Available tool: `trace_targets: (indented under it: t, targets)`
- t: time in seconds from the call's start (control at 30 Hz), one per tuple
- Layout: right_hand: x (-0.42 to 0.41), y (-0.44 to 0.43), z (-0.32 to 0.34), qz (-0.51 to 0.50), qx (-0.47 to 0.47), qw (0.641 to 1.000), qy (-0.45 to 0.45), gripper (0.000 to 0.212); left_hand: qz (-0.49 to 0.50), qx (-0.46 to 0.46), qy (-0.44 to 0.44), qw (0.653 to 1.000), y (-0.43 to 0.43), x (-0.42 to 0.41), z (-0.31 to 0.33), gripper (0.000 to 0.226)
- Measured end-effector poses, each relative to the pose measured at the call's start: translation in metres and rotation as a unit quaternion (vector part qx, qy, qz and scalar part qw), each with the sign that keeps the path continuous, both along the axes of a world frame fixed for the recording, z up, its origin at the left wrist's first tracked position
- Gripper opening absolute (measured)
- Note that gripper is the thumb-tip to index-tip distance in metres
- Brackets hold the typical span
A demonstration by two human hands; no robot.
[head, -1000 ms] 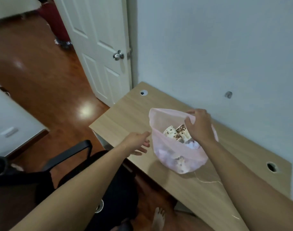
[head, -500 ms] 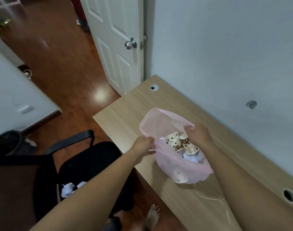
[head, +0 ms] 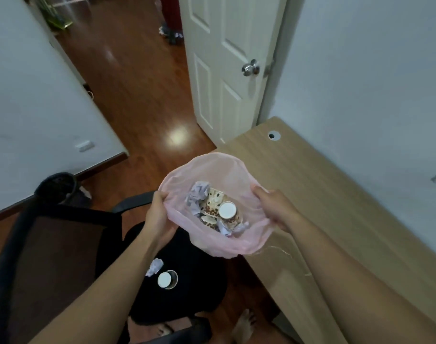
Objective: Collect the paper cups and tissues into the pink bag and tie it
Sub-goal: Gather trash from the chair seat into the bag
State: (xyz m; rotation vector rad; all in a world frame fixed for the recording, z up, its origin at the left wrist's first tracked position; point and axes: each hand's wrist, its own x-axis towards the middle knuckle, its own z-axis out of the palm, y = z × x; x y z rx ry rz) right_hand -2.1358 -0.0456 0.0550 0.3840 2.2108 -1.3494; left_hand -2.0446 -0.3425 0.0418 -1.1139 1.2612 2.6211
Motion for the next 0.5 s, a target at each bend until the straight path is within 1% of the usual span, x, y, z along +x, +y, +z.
trace_targets:
  t: [0.1, 0.13, 0.2, 0.27, 0.33, 0.4, 0.43, 0.5]
  targets:
    - [0.006, -0.046, -0.023, 0.022, 0.023, 0.999, -0.003, 0.057, 0.035, -0.083, -0.047, 0.995, -0.042, 0.003, -0.013, 0.044]
    - [0.008, -0.061, -0.031, 0.037, 0.038, 0.999, 0.007, 0.054, 0.03, -0.131, -0.08, 0.988, -0.055, 0.002, -0.022, 0.042]
    - [0.008, -0.087, -0.051, 0.079, 0.083, 0.992, 0.057, 0.051, 0.02, -0.22, -0.142, 0.965, -0.079, 0.0, -0.041, 0.042]
    - [0.006, -0.106, -0.078, 0.127, 0.153, 0.972, 0.122, 0.049, -0.011, -0.27, -0.178, 0.946, -0.099, 0.002, -0.064, 0.041]
    - [0.001, -0.118, -0.104, 0.173, 0.222, 0.947, 0.154, 0.047, -0.081, -0.308, -0.201, 0.926, -0.116, 0.009, -0.086, 0.042]
    - [-0.008, -0.127, -0.129, 0.201, 0.278, 0.926, 0.158, 0.047, -0.139, -0.346, -0.222, 0.901, -0.129, 0.015, -0.11, 0.051]
    - [-0.012, -0.131, -0.142, 0.208, 0.298, 0.916, 0.169, 0.046, -0.157, -0.361, -0.23, 0.89, -0.132, 0.016, -0.125, 0.059]
    - [-0.021, -0.138, -0.174, 0.209, 0.34, 0.89, 0.222, 0.052, -0.182, -0.379, -0.235, 0.876, -0.139, 0.018, -0.154, 0.078]
